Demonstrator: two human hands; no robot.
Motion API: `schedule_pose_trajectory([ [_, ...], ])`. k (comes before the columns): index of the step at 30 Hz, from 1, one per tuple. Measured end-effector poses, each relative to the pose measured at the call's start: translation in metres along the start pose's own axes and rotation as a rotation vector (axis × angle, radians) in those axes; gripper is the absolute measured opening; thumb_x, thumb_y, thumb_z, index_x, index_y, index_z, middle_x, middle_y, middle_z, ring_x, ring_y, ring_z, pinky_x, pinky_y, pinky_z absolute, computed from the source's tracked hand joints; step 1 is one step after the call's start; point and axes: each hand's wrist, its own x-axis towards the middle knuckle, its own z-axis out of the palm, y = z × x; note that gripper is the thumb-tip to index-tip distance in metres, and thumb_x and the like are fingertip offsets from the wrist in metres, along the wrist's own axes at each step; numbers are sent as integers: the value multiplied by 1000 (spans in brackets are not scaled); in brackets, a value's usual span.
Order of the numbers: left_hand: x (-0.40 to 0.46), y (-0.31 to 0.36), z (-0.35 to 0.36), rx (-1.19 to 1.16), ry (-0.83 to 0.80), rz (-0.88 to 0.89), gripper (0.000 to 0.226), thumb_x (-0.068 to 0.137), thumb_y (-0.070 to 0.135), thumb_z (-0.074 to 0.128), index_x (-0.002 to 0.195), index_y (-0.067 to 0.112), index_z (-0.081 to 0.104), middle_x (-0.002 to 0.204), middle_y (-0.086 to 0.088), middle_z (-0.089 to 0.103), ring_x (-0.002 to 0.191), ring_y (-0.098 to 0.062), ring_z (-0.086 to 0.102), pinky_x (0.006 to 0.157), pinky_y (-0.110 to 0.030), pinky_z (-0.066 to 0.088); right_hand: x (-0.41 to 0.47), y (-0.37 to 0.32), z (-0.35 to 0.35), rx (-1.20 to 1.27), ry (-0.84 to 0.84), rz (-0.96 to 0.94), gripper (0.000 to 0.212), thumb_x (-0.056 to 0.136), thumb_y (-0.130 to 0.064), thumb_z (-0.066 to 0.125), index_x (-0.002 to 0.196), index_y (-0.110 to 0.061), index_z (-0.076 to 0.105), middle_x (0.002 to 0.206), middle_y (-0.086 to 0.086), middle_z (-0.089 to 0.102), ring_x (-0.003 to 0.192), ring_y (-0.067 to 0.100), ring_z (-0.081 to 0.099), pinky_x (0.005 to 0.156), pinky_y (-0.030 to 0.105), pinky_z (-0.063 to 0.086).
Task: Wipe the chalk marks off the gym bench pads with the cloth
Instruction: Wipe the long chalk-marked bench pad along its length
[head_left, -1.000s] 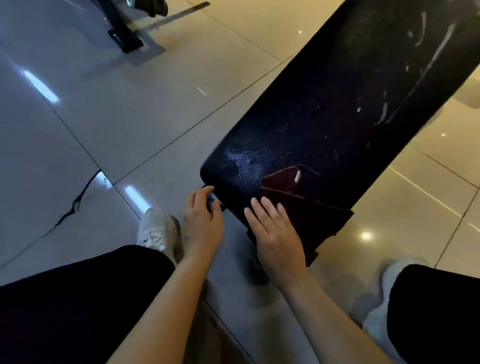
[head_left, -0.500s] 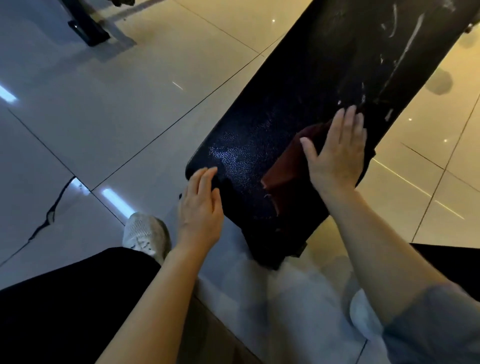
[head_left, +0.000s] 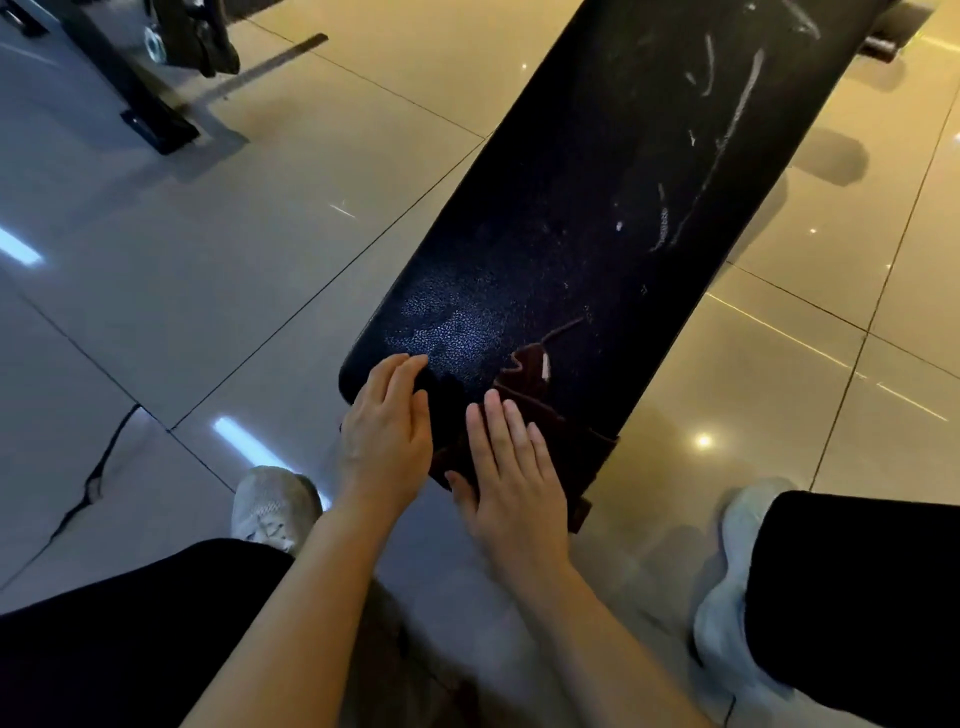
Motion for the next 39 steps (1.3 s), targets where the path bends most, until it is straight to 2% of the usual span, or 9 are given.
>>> schedule_pose_trajectory([
  [6, 14, 19, 16, -31, -36, 27, 25, 96, 16, 53, 118, 10, 64, 114, -4, 63, 104, -21, 59, 87, -25, 41, 56, 64, -28, -6, 91, 212, 66, 97, -45, 33, 152, -11, 27, 160, 11, 20, 148, 24, 18, 120, 37, 4],
  [13, 20, 40, 31, -60, -81, 53, 42, 84, 51, 63, 108, 16, 68, 98, 6, 59, 88, -9, 55, 79, -26, 45, 113, 127, -75, -8, 7, 311, 66, 102, -48, 23, 156, -14, 2, 163, 6, -9, 150, 21, -9, 119, 35, -9],
  [17, 29, 70, 40, -23, -166, -33, 39, 83, 31, 73, 118, 22, 61, 100, 13, 46, 94, -9, 52, 80, -25, 41, 90, 119, -80, 167, 47, 292, 56, 104, -39, 30, 153, -13, 23, 163, 6, 11, 150, 22, 5, 119, 32, 1],
  [21, 26, 85, 43, 24, -192, -181, 27, 88, 32, 68, 112, 23, 61, 94, 9, 51, 86, -11, 51, 73, -27, 40, 65, 125, -80, 309, 115, 232, 42, 98, -12, 52, 139, -7, 51, 152, 12, 39, 142, 29, 31, 115, 40, 29],
  [24, 19, 92, 38, 8, -155, -193, 23, 89, 31, 67, 107, 19, 64, 95, 7, 54, 87, -10, 50, 74, -24, 36, 62, 133, -91, 418, 66, 224, 45, 97, -13, 54, 142, -13, 48, 154, 6, 34, 143, 23, 25, 114, 26, 16],
  [28, 9, 101, 21, -84, -84, -80, 16, 82, 18, 76, 94, 12, 68, 88, 8, 58, 82, -7, 54, 77, -15, 39, 73, 151, -108, 737, 187, 521, 57, 87, -25, 70, 139, -20, 47, 145, 3, 37, 136, 22, 31, 113, 31, 27],
  [32, -8, 111, 3, -116, -32, -20, 14, 76, 15, 81, 83, 15, 69, 79, 17, 57, 77, 5, 54, 73, -1, 37, 83, 153, -113, 1009, 67, 718, 54, 86, -34, 71, 133, -27, 45, 129, -3, 53, 118, 19, 50, 99, 36, 43],
  [37, -25, 115, -9, -99, -55, -29, 13, 74, 15, 82, 78, 20, 70, 78, 14, 62, 78, -3, 59, 72, -8, 41, 62, 148, -115, 1145, -1, 890, 26, 92, -30, 63, 116, -24, 54, 115, -2, 56, 85, 11, 56, 68, 27, 50],
  [39, -31, 115, -13, -82, -69, -38, 18, 73, 15, 82, 74, 24, 67, 76, 14, 60, 76, -2, 57, 70, -7, 39, 50, 153, -115, 1100, 4, 917, 14, 91, -24, 65, 103, -25, 58, 111, -2, 58, 84, 14, 56, 68, 29, 46],
])
